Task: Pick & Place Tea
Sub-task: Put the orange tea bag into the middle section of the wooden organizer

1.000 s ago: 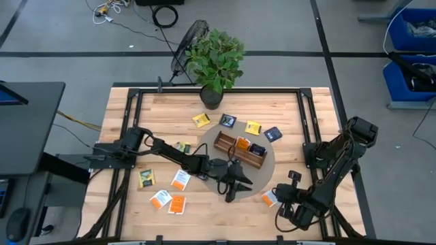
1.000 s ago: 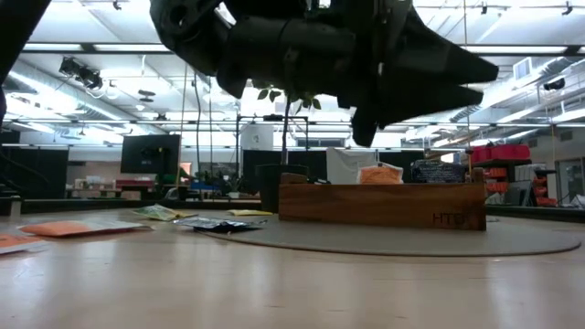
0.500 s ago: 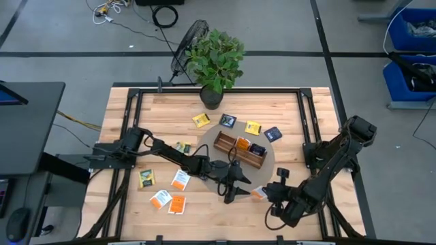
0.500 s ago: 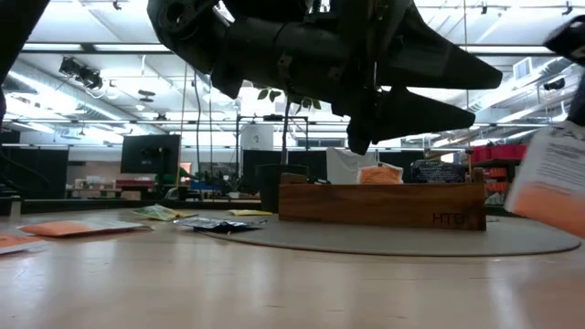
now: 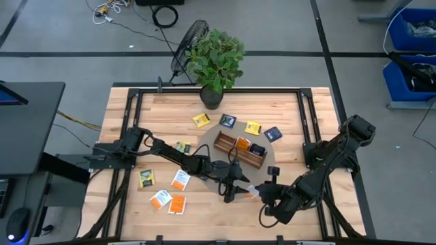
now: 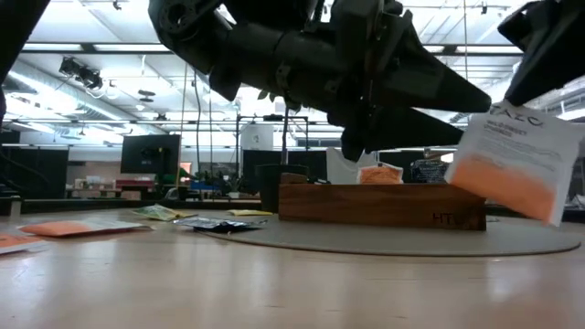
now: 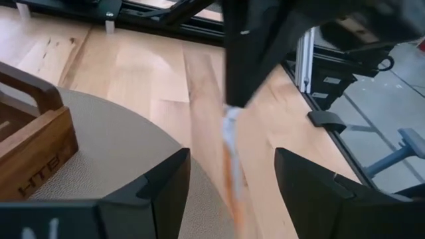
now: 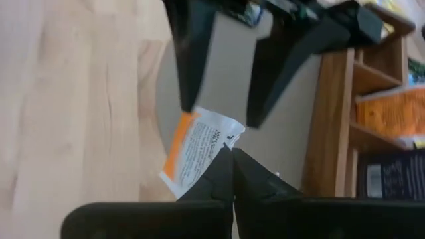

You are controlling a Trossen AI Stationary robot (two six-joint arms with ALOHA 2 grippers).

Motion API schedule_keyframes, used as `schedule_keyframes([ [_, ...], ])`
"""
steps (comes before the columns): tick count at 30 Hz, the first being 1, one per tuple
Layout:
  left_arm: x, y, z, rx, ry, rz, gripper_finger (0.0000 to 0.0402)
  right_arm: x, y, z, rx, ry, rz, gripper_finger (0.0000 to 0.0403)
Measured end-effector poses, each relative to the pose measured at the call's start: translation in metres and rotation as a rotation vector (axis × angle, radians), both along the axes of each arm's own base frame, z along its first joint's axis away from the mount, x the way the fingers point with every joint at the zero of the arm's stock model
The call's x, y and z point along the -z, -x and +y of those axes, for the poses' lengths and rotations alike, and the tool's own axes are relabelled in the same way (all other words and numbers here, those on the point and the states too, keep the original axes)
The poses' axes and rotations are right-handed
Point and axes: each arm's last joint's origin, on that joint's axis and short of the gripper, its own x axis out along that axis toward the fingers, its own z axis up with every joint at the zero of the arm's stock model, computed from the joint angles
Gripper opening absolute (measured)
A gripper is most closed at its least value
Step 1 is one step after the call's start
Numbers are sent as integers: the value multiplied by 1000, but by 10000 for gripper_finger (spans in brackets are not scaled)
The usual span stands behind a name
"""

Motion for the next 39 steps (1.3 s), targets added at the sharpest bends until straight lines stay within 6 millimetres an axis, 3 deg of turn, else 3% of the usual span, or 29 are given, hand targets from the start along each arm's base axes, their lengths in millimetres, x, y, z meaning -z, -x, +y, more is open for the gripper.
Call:
schedule_keyframes([
  [6,2,1,0,-8,-25,18,219,-1,-4,-1,-10,29,-28,0],
  [9,4,1,0,-7,-29,33,197,-1,-5,-4,2,37,-31,0],
  [13,4,2,0,3,-56,31,135,-1,-7,-5,6,45,-32,0],
  [18,4,3,-4,30,-104,20,23,-2,-7,-5,19,28,-40,0],
  [20,4,3,-6,40,-122,14,10,-2,-7,-4,16,20,-47,6],
  [24,4,4,-10,17,-146,10,4,-3,-5,1,-4,-2,-48,45],
  [34,5,11,-29,-62,-271,-11,2,0,11,8,51,-30,-46,195],
  [39,1,14,-41,-41,-314,-61,2,-1,10,10,55,-53,-64,228],
])
